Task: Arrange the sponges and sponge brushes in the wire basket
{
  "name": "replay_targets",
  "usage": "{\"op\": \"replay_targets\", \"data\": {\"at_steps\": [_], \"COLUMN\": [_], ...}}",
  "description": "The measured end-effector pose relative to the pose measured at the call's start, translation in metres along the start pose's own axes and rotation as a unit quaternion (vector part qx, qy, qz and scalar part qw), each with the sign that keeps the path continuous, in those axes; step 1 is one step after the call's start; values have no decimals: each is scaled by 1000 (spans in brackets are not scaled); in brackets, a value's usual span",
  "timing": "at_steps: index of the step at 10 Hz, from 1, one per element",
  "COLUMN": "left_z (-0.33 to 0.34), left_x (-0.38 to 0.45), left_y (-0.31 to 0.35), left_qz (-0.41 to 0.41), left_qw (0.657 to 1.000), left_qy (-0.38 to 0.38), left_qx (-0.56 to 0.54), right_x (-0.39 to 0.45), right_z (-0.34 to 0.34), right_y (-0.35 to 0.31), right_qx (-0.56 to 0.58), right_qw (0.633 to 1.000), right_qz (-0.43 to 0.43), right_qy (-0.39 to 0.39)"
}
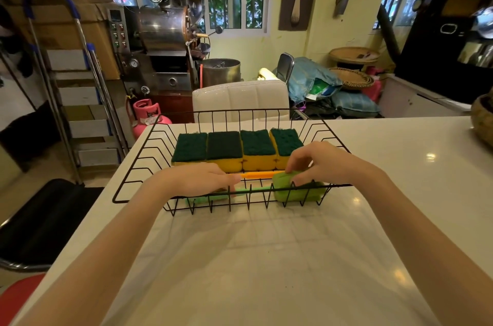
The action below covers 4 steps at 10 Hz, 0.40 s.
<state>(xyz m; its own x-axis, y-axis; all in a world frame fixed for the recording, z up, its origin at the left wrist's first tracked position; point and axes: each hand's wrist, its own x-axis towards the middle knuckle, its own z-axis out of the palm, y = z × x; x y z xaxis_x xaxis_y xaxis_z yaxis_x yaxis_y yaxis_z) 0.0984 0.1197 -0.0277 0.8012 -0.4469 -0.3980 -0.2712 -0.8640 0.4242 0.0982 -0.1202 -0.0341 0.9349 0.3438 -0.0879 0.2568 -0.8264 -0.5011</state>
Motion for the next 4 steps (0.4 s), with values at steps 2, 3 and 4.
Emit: {"op": "replay_targets", "data": {"at_steps": [2, 3, 4], "left_z": [1, -4, -12], "left_x": [-9, -15, -27], "left_y": [0, -1, 0], "left_qz": [20, 67, 116], "left_qw": [1000, 997, 985], "left_qy": [-6, 10, 47], "left_qx": [-4, -35, -116], "right_x": [-6, -15, -34], "right_z": [-3, -19, -38], "right_y": [0, -9, -23], "right_qx": [16, -7, 7], "right_qw": [1000, 1000, 992], "right_qz": [12, 8, -32], "right_qy": [7, 26, 122]}}
